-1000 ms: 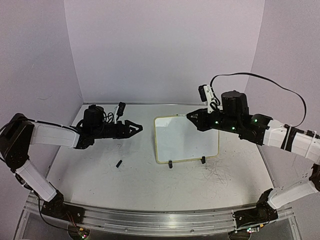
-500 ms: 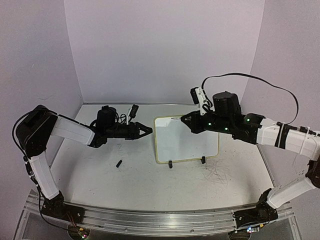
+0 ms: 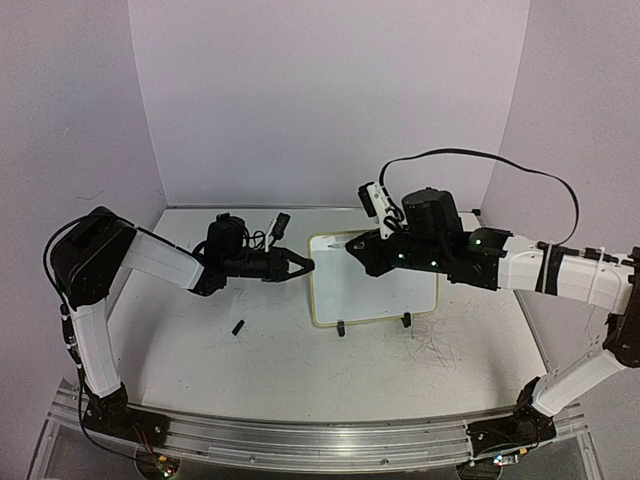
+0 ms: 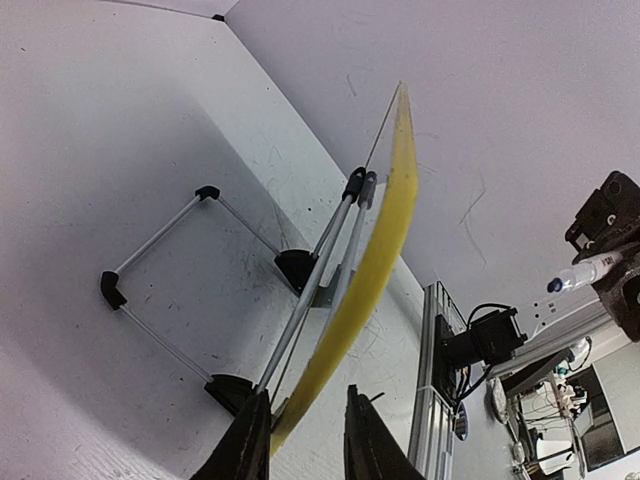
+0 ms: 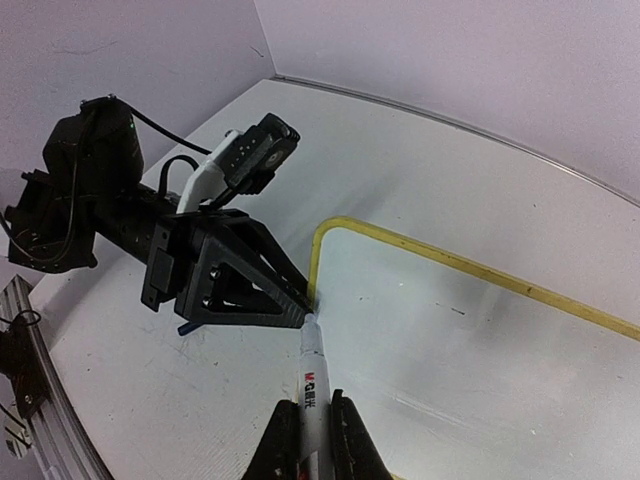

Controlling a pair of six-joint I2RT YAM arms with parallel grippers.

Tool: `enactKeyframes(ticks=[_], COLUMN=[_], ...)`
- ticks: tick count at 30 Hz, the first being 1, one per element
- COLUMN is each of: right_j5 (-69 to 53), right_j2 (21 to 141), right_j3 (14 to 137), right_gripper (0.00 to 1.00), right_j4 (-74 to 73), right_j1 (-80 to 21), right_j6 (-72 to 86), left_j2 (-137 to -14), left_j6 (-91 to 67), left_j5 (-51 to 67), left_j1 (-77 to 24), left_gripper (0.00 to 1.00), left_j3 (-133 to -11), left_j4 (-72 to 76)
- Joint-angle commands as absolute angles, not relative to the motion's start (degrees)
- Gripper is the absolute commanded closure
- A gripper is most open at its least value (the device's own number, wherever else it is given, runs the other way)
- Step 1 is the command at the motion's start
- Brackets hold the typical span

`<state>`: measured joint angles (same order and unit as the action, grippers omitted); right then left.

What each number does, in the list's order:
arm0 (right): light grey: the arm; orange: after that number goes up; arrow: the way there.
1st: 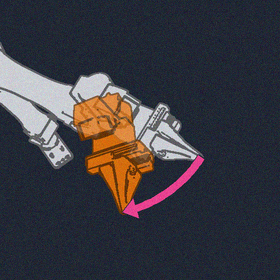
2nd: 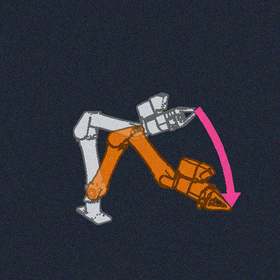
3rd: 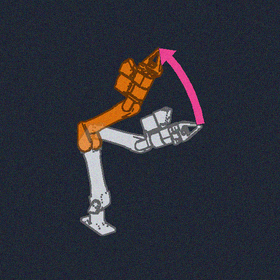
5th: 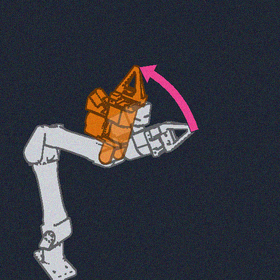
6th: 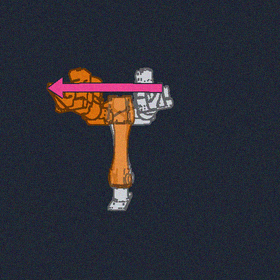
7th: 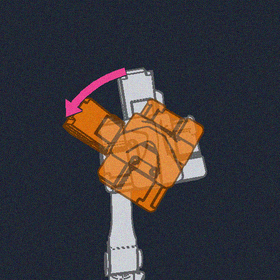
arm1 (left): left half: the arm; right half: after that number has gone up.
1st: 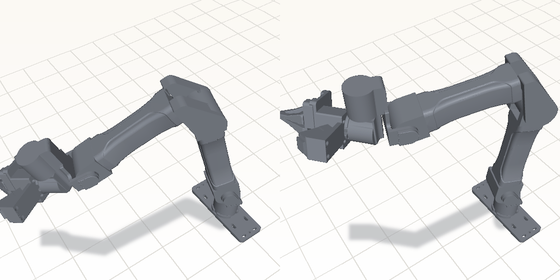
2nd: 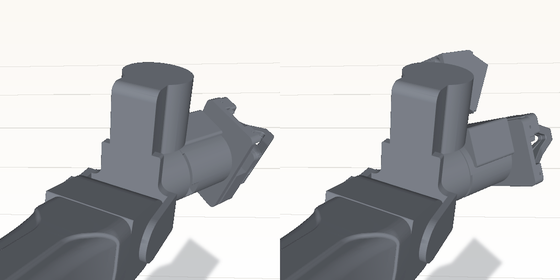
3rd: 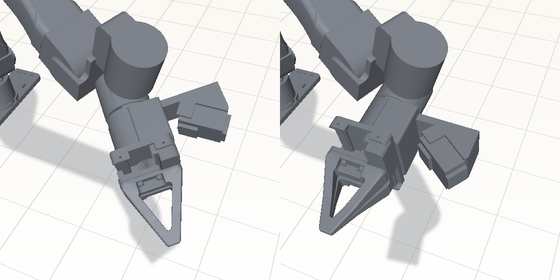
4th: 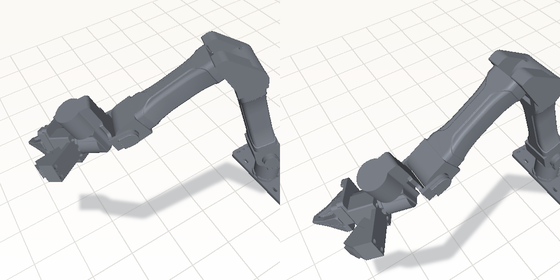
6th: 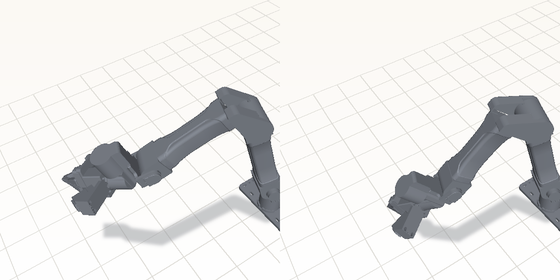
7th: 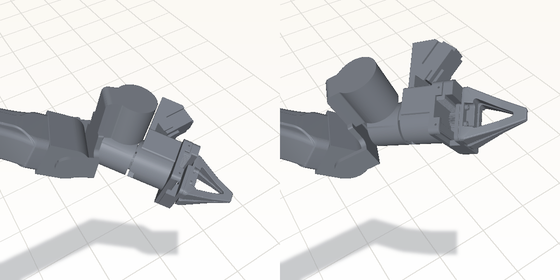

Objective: Write a sentence on the whiteboard
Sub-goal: Hold the whiteboard at the center of the board.

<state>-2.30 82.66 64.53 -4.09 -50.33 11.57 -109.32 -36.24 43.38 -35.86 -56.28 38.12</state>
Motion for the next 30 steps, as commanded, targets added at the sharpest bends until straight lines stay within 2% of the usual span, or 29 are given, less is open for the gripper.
enactKeyframes(ticks=[1,6,15,30], right_j5=[-0.8,-0.1,0.0,1.7], right_j2=[83.7,85.1,85.6,85.6], right_j3=[67.5,67.9,68.0,67.3], right_gripper=[1.0,1.0,1.0,1.0], right_j4=[-3.2,-3.3,-3.3,-3.3], right_j1=[-50.9,-51.6,-52.6,-53.1], right_j6=[10.1,9.9,9.9,10.0], left_j2=[-110.2,-110.5,-111.3,-111.9], left_j6=[-36.0,-35.3,-34.4,-32.9], left_j5=[44.6,44.6,44.7,44.3], left_j1=[-36.3,-36.5,-36.8,-37.0], left_gripper=[0.76,0.83,0.81,0.93], left_j3=[-59.1,-59.0,-59.2,-59.4], left_j4=[42.1,42.3,42.5,42.5])
